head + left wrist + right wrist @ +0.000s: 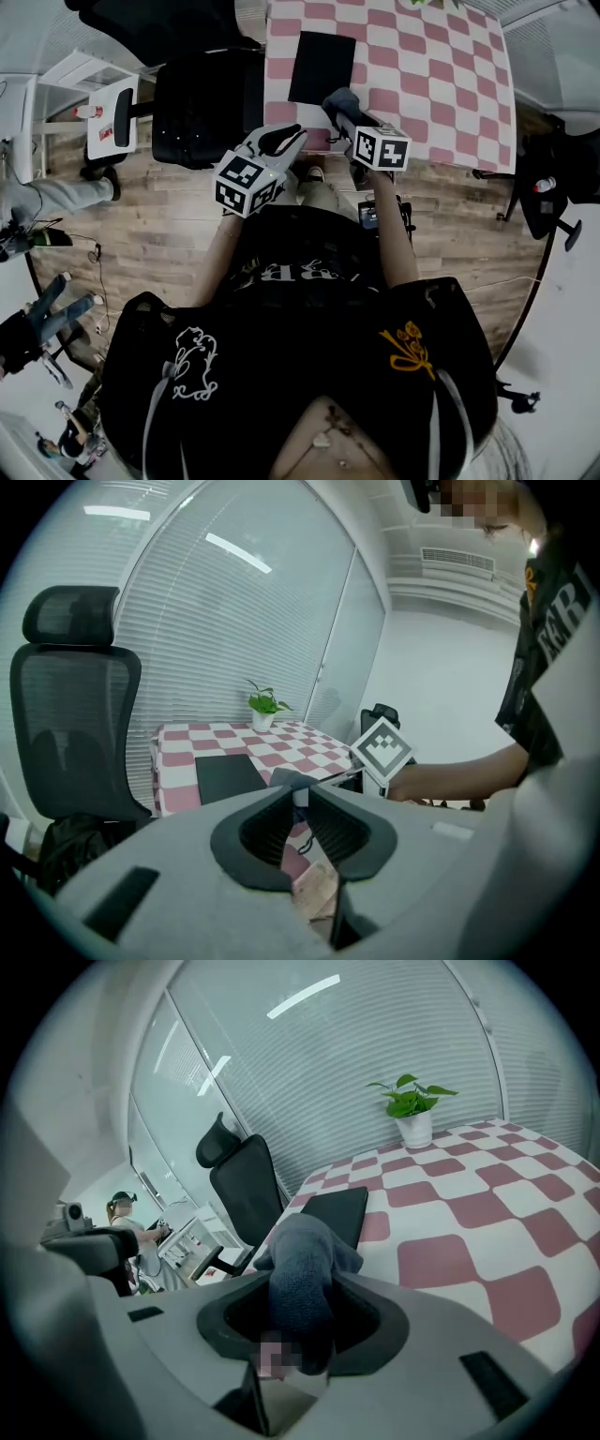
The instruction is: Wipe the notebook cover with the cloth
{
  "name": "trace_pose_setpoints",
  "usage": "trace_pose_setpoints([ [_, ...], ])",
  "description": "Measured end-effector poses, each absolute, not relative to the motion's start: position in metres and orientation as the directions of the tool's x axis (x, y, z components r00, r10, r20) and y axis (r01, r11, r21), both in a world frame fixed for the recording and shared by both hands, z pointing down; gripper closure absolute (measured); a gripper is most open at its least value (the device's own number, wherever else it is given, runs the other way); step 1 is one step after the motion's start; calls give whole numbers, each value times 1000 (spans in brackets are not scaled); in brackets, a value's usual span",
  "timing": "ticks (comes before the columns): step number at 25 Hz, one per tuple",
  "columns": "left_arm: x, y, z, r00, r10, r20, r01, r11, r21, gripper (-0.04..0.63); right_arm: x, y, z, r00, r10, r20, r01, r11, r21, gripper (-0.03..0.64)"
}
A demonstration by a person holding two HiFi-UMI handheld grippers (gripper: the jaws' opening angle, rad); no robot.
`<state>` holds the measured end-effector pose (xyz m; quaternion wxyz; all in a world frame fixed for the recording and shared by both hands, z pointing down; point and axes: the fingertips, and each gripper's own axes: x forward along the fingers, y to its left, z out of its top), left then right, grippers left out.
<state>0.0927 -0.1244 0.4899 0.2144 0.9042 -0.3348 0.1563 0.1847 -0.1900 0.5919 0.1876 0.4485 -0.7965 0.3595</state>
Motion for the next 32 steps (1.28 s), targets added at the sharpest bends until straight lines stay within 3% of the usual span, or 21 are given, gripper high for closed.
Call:
trace_pose_setpoints([
  [9,91,-100,492,728,-502,466,-657,-704,269,532,186,-153,552,-524,-642,560,-850,348,-396,476],
  [15,74,-90,472,751,-507,423,-629,-745,224,532,168,-123,540,-495,-675,547,-865,322,-385,476],
  [22,11,-57,445,784,-521,336,-601,-772,207,532,115,-89,517,-470,-726,503,-871,287,-399,476],
  [32,-99,17,460,811,-492,316,-570,-787,237,532,14,-1,505,-412,-761,501,-904,273,-329,476],
])
